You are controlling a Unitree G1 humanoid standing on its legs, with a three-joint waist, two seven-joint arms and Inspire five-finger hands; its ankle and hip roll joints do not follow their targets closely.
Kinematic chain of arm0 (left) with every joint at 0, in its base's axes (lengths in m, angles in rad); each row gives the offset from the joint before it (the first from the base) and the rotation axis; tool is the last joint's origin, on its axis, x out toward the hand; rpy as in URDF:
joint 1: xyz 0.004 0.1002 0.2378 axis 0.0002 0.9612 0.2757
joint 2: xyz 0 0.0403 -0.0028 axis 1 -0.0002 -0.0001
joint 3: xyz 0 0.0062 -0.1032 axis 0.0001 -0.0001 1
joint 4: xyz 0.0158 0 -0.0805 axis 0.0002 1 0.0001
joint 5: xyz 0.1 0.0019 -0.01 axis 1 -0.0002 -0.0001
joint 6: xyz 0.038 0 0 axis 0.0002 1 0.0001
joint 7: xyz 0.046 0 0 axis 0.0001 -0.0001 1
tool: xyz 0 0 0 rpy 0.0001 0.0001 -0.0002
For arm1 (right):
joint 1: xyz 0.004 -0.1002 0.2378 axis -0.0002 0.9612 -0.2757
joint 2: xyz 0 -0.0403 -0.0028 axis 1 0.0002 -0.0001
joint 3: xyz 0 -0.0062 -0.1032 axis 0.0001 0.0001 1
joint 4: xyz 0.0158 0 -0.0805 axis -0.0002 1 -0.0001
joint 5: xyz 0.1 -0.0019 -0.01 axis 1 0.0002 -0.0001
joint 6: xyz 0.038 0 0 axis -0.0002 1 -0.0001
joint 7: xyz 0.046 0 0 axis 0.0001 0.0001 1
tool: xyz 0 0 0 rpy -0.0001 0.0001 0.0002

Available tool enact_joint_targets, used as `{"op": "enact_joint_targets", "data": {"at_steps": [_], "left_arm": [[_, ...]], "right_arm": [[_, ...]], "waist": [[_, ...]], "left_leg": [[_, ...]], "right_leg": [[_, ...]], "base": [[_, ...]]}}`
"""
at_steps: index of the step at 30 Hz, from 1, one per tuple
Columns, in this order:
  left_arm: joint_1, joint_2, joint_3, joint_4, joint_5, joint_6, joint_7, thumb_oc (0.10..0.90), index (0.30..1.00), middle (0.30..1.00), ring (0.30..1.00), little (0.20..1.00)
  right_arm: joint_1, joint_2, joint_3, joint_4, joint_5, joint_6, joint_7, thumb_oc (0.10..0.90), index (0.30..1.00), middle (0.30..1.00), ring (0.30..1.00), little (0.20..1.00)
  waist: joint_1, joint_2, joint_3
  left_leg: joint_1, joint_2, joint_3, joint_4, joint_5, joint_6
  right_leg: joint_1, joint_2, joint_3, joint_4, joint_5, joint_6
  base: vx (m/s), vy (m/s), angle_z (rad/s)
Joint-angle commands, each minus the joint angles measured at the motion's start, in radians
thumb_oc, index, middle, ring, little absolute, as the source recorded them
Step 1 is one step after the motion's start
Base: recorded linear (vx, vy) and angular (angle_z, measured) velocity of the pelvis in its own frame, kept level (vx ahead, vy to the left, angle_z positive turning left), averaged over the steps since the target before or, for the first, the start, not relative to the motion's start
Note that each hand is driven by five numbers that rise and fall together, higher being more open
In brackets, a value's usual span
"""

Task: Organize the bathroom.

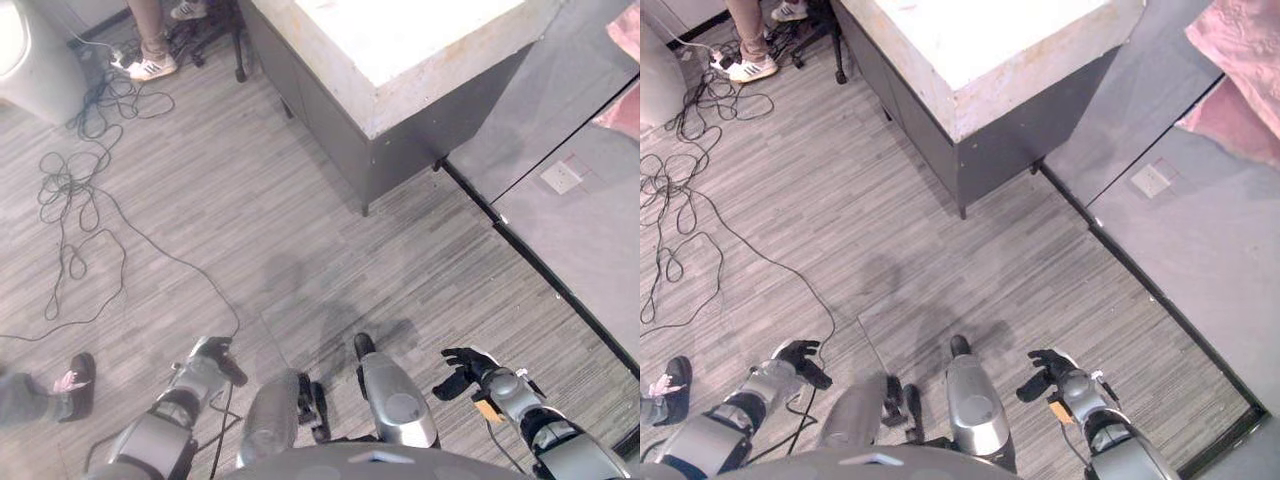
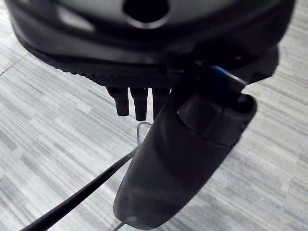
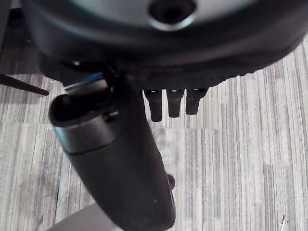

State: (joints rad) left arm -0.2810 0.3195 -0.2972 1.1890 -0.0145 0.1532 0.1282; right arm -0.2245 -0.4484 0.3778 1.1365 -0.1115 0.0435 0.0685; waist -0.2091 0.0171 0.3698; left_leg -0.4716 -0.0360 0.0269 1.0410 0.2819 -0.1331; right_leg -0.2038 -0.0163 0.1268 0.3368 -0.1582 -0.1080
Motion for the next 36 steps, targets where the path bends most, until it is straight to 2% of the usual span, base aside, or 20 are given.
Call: {"op": "enact_joint_targets", "data": {"at_steps": [1,2,3,4,5,8,11,14,15,17,19,20,22,23,25,27,29,33,34,36], "left_arm": [[0.085,0.055,0.032,-0.014,-0.047,0.038,0.037,0.800,0.900,0.900,0.900,0.900],[0.082,0.066,0.028,-0.015,-0.047,0.031,0.031,0.800,0.900,0.900,0.900,0.900],[0.082,0.066,0.028,-0.015,-0.047,0.031,0.031,0.800,0.900,0.900,0.900,0.900],[0.074,0.072,0.016,-0.012,-0.057,0.034,0.029,0.800,0.900,0.900,0.900,0.900],[0.071,0.075,0.004,-0.017,-0.059,0.044,0.026,0.800,0.900,0.900,0.900,0.900],[0.062,0.071,-0.006,-0.011,-0.051,0.075,0.023,0.800,0.900,0.900,0.900,0.900],[0.068,0.081,0.003,-0.007,-0.070,0.059,0.028,0.800,0.900,0.900,0.900,0.900],[0.078,0.101,0.020,-0.016,-0.083,0.060,0.030,0.800,0.900,0.900,0.900,0.900],[0.092,0.119,0.039,-0.011,-0.067,0.050,0.014,0.800,0.900,0.900,0.900,0.900],[0.100,0.127,0.047,-0.010,-0.069,0.045,0.006,0.800,0.900,0.900,0.900,0.900],[0.125,0.144,0.069,-0.009,-0.044,0.053,-0.007,0.800,0.900,0.900,0.900,0.900],[0.145,0.139,0.089,-0.011,-0.050,0.058,0.003,0.800,0.900,0.900,0.900,0.900],[0.156,0.128,0.097,-0.018,-0.074,0.069,0.038,0.800,0.900,0.900,0.900,0.900],[0.157,0.125,0.096,-0.023,-0.074,0.068,0.053,0.800,0.900,0.900,0.900,0.900],[0.158,0.119,0.091,-0.046,-0.088,0.068,0.077,0.800,0.900,0.900,0.900,0.900],[0.159,0.121,0.087,-0.065,-0.108,0.064,0.091,0.800,0.900,0.900,0.900,0.900],[0.148,0.103,0.082,-0.077,-0.099,0.048,0.076,0.800,0.900,0.900,0.900,0.900],[0.150,0.094,0.077,-0.086,-0.085,0.036,0.058,0.800,0.900,0.900,0.900,0.900],[0.151,0.093,0.073,-0.087,-0.083,0.030,0.055,0.800,0.900,0.900,0.900,0.900],[0.154,0.084,0.071,-0.087,-0.076,0.023,0.046,0.800,0.900,0.900,0.900,0.900]], "right_arm": [[0.030,-0.034,0.008,-0.039,0.030,-0.003,-0.040,0.800,0.900,0.900,0.900,0.900],[0.013,-0.031,0.008,-0.031,0.062,-0.012,-0.062,0.800,0.900,0.900,0.900,0.900],[0.013,-0.031,0.008,-0.031,0.062,-0.012,-0.062,0.800,0.900,0.900,0.900,0.900],[0.002,-0.024,0.009,-0.030,0.072,-0.015,-0.081,0.800,0.900,0.900,0.900,0.900],[-0.007,-0.010,0.014,-0.032,0.069,-0.020,-0.105,0.800,0.900,0.900,0.900,0.900],[-0.019,0.000,0.010,-0.029,0.051,-0.028,-0.102,0.800,0.900,0.900,0.900,0.900],[-0.021,-0.002,0.011,-0.045,0.004,-0.036,-0.097,0.800,0.900,0.900,0.900,0.900],[-0.009,-0.014,0.003,-0.082,0.001,-0.008,-0.102,0.800,0.900,0.900,0.900,0.900],[0.002,-0.022,-0.004,-0.090,0.011,-0.005,-0.097,0.800,0.900,0.900,0.900,0.900],[0.008,-0.025,-0.009,-0.093,0.006,-0.006,-0.093,0.800,0.900,0.900,0.900,0.900],[0.015,-0.032,-0.014,-0.101,-0.015,-0.003,-0.070,0.800,0.900,0.900,0.900,0.900],[0.005,-0.037,-0.016,-0.100,-0.045,-0.005,-0.053,0.800,0.900,0.900,0.900,0.900],[-0.016,-0.047,-0.001,-0.101,-0.059,-0.005,-0.024,0.800,0.900,0.900,0.900,0.900],[-0.014,-0.053,0.011,-0.107,-0.052,-0.011,-0.016,0.800,0.900,0.900,0.900,0.900],[0.013,-0.057,0.017,-0.132,-0.044,-0.013,-0.012,0.800,0.900,0.900,0.900,0.900],[0.031,-0.056,0.016,-0.144,-0.030,-0.011,-0.010,0.800,0.900,0.900,0.900,0.900],[0.055,-0.049,0.008,-0.144,-0.015,-0.015,-0.022,0.800,0.900,0.900,0.900,0.900],[0.064,-0.042,-0.011,-0.163,-0.014,-0.006,-0.016,0.800,0.900,0.900,0.900,0.900],[0.070,-0.038,-0.012,-0.168,-0.014,-0.005,-0.016,0.800,0.900,0.900,0.900,0.900],[0.082,-0.033,-0.019,-0.175,-0.002,0.004,-0.018,0.800,0.900,0.900,0.900,0.900]], "waist": [[0.016,-0.017,0.011],[0.028,0.006,0.029],[0.028,0.006,0.029],[0.042,0.021,0.045],[0.069,0.030,0.061],[0.104,0.017,0.057],[0.121,0.018,0.068],[0.135,0.023,0.079],[0.145,0.026,0.078],[0.151,0.027,0.077],[0.179,0.040,0.078],[0.186,0.042,0.087],[0.166,0.008,0.099],[0.144,-0.017,0.105],[0.115,-0.034,0.115],[0.105,-0.035,0.114],[0.092,-0.020,0.091],[0.080,-0.006,0.078],[0.077,-0.002,0.071],[0.069,0.009,0.053]], "left_leg": [[0.184,0.145,0.023,-0.548,-0.261,0.138],[0.222,0.149,0.002,-0.811,-0.237,0.128],[0.222,0.149,0.002,-0.811,-0.237,0.128],[0.227,0.138,-0.038,-0.911,-0.202,0.110],[0.199,0.121,-0.056,-0.885,-0.184,0.105],[0.186,0.071,-0.045,-0.786,-0.284,0.114],[0.198,0.053,-0.022,-0.786,-0.306,0.132],[0.225,0.025,-0.020,-0.799,-0.324,0.150],[0.240,0.011,-0.023,-0.811,-0.334,0.161],[0.248,0.007,-0.021,-0.818,-0.337,0.166],[0.259,0.012,-0.005,-0.813,-0.356,0.178],[0.269,0.026,0.022,-0.804,-0.357,0.181],[0.298,0.017,0.075,-0.786,-0.393,0.186],[0.321,-0.005,0.096,-0.780,-0.427,0.189],[0.359,-0.030,0.104,-0.777,-0.473,0.195],[0.369,-0.040,0.104,-0.773,-0.485,0.197],[0.383,-0.024,0.117,-0.785,-0.455,0.169],[0.403,-0.006,0.126,-0.755,-0.443,0.151],[0.408,0.003,0.128,-0.733,-0.427,0.138],[0.420,0.019,0.110,-0.639,-0.347,0.098]], "right_leg": [[0.031,0.019,0.050,-0.106,0.127,0.116],[0.049,0.035,0.078,-0.122,0.110,0.138],[0.049,0.035,0.078,-0.122,0.110,0.138],[0.063,0.044,0.102,-0.133,0.104,0.154],[0.090,0.017,0.114,-0.144,0.090,0.173],[0.081,-0.083,0.053,-0.120,0.097,0.211],[0.061,-0.125,0.024,-0.104,0.115,0.227],[0.064,-0.166,0.019,-0.106,0.141,0.239],[0.060,-0.198,0.015,-0.098,0.187,0.237],[0.060,-0.213,0.012,-0.086,0.213,0.235],[0.018,-0.257,-0.024,0.075,0.309,0.209],[-0.041,-0.247,-0.084,0.105,0.285,0.201],[-0.140,-0.186,-0.169,0.011,0.267,0.225],[-0.185,-0.161,-0.198,-0.066,0.290,0.240],[-0.221,-0.133,-0.218,-0.145,0.337,0.248],[-0.212,-0.118,-0.206,-0.159,0.330,0.237],[-0.114,-0.109,-0.196,-0.176,0.275,0.210],[-0.073,-0.109,-0.203,-0.180,0.252,0.194],[-0.060,-0.107,-0.210,-0.183,0.244,0.188],[-0.030,-0.092,-0.219,-0.193,0.225,0.163]], "base": [[0.31,0.393,-1.05],[0.24,0.338,-0.90],[0.18,0.302,-0.39],[0.20,0.268,-0.20],[0.30,0.357,-0.33],[0.26,0.277,-0.58],[0.15,0.251,-0.77],[0.16,0.272,-0.40],[0.15,0.211,-0.10],[0.12,0.168,-0.05],[0.16,0.299,-0.42],[0.18,0.309,-0.95],[0.22,0.120,-1.08],[0.23,-0.017,-1.17],[0.21,-0.036,-0.80],[0.18,-0.090,0.39],[0.26,-0.153,1.06],[0.14,-0.069,0.16],[0.21,-0.124,-0.12],[0.15,-0.086,0.03]]}}
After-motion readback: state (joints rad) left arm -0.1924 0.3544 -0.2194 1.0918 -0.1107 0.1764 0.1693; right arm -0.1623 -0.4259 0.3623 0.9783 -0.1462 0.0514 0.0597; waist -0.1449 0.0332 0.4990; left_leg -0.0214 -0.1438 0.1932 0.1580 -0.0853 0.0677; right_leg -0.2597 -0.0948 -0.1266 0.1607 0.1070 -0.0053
